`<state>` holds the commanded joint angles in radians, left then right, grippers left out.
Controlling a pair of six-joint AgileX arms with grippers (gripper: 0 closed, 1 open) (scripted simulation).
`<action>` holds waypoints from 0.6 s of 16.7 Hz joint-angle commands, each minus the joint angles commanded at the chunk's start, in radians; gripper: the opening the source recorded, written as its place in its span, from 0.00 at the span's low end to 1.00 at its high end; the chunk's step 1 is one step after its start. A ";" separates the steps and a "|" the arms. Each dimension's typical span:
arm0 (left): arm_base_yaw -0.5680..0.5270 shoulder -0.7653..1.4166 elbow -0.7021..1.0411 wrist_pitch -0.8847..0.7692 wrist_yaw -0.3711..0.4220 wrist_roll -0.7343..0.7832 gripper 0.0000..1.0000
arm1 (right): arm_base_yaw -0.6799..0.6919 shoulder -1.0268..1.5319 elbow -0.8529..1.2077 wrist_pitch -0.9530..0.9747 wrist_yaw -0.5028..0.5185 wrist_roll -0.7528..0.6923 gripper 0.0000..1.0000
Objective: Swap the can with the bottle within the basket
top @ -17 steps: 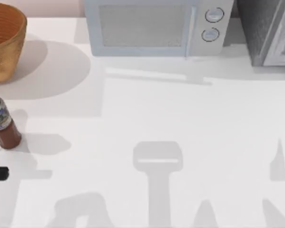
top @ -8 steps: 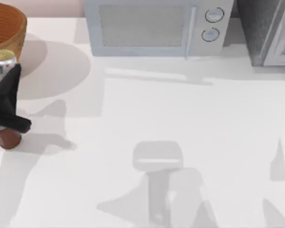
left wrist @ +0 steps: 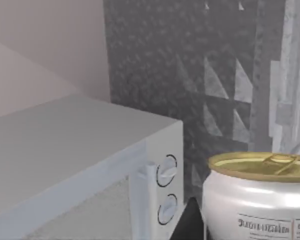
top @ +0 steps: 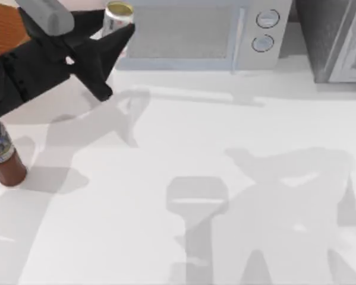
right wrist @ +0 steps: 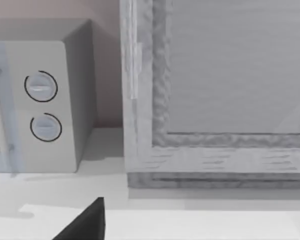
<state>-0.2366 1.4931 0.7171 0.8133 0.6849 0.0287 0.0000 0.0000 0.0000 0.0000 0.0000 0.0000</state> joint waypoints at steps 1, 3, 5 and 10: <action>-0.016 0.099 0.049 0.051 0.050 0.000 0.00 | 0.000 0.000 0.000 0.000 0.000 0.000 1.00; -0.048 0.295 0.143 0.150 0.147 0.000 0.00 | 0.000 0.000 0.000 0.000 0.000 0.000 1.00; -0.077 0.479 0.230 0.239 0.239 0.000 0.00 | 0.000 0.000 0.000 0.000 0.000 0.000 1.00; -0.134 0.860 0.407 0.414 0.429 -0.002 0.00 | 0.000 0.000 0.000 0.000 0.000 0.000 1.00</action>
<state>-0.3706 2.3530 1.1240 1.2275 1.1136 0.0263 0.0000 0.0000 0.0000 0.0000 0.0000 0.0000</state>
